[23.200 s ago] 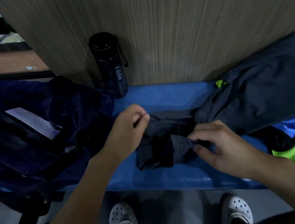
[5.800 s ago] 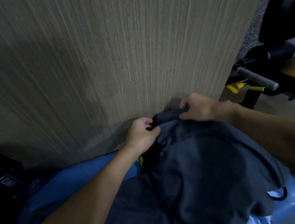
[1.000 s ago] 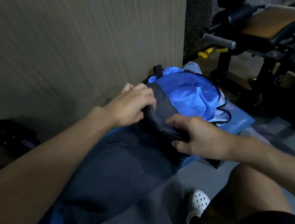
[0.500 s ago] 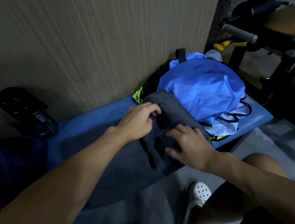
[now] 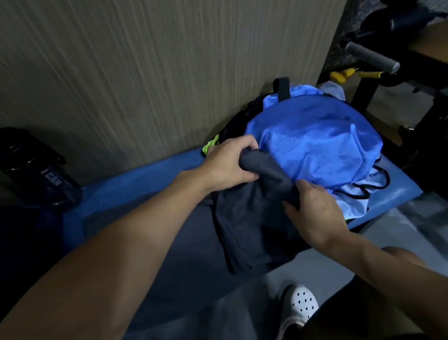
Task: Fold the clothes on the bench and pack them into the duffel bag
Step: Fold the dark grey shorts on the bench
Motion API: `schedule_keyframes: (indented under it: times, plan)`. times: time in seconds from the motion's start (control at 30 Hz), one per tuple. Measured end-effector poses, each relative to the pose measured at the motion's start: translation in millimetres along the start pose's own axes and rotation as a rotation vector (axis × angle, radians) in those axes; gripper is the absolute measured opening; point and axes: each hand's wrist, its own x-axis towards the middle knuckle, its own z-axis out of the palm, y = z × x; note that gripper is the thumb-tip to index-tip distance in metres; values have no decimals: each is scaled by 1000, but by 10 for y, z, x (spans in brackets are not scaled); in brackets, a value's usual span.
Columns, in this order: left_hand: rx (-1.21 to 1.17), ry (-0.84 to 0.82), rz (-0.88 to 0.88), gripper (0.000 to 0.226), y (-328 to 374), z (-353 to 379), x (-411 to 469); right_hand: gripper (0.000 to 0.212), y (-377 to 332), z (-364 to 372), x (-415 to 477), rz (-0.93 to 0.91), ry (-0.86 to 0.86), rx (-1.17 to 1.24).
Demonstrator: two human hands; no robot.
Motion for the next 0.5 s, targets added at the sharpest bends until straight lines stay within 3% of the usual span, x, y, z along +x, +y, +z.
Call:
schedule_keyframes:
  times: [0.2, 0.37, 0.43, 0.5]
  plan:
    - [-321, 47, 44, 43, -115, -212, -170, 18, -219, -101, 64, -53, 30, 167]
    - [-449, 316, -39, 51, -249, -481, -401, 20, -559, -140, 364, -196, 82, 111]
    - [-474, 451, -71, 62, -335, -574, -407, 21, -710, -161, 517, -210, 93, 95]
    - [-493, 482, -142, 78, -401, -620, -367, 24, -815, -184, 621, -175, 95, 22]
